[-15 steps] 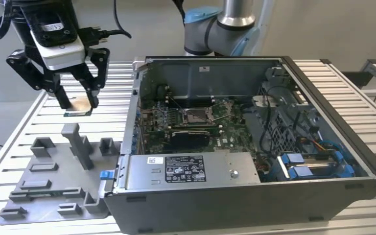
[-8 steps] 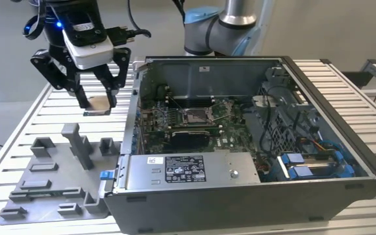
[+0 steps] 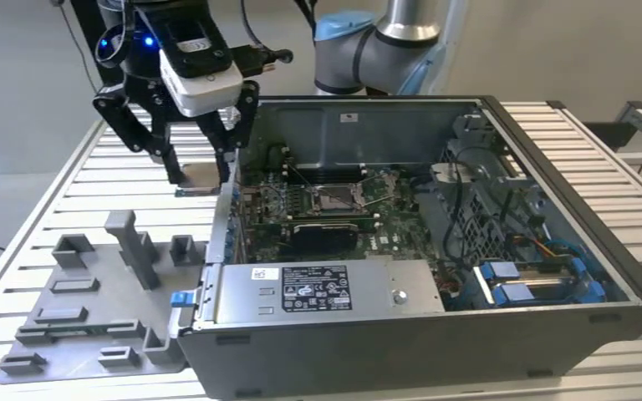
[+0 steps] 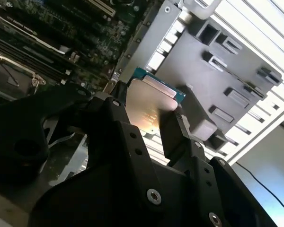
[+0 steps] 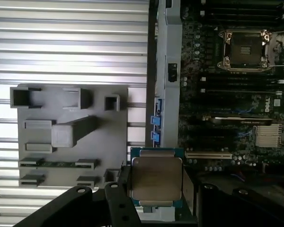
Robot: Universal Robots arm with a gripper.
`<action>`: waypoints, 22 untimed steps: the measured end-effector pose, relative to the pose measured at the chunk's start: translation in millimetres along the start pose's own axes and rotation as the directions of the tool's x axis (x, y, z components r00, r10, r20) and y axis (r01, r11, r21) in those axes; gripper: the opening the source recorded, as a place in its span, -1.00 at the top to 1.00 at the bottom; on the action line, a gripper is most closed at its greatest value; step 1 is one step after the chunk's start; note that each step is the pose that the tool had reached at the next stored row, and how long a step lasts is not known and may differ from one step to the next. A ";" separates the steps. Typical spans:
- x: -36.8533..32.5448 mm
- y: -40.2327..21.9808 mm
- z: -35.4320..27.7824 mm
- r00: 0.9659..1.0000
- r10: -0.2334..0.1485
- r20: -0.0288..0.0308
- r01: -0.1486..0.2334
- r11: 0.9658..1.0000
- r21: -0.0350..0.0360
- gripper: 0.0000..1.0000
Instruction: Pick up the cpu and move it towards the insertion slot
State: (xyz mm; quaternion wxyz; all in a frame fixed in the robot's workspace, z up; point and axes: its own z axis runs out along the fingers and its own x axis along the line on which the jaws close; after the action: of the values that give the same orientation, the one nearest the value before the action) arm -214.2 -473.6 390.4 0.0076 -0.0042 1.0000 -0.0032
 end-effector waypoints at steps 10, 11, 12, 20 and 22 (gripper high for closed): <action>-45.2 0.1 0.7 1.000 0.000 0.003 0.000 1.000 0.000 1.00; -49.9 0.1 0.7 1.000 0.000 0.004 0.000 1.000 0.000 1.00; -54.6 0.1 0.8 1.000 0.000 0.004 0.000 1.000 0.000 1.00; -90.9 0.2 1.4 1.000 0.000 0.007 0.000 1.000 0.000 1.00; -100.0 0.2 1.5 1.000 0.000 0.008 0.000 1.000 0.000 1.00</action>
State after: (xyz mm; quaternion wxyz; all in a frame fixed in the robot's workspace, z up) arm -114.1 -472.6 390.4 0.0115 -0.0042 0.9999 -0.0033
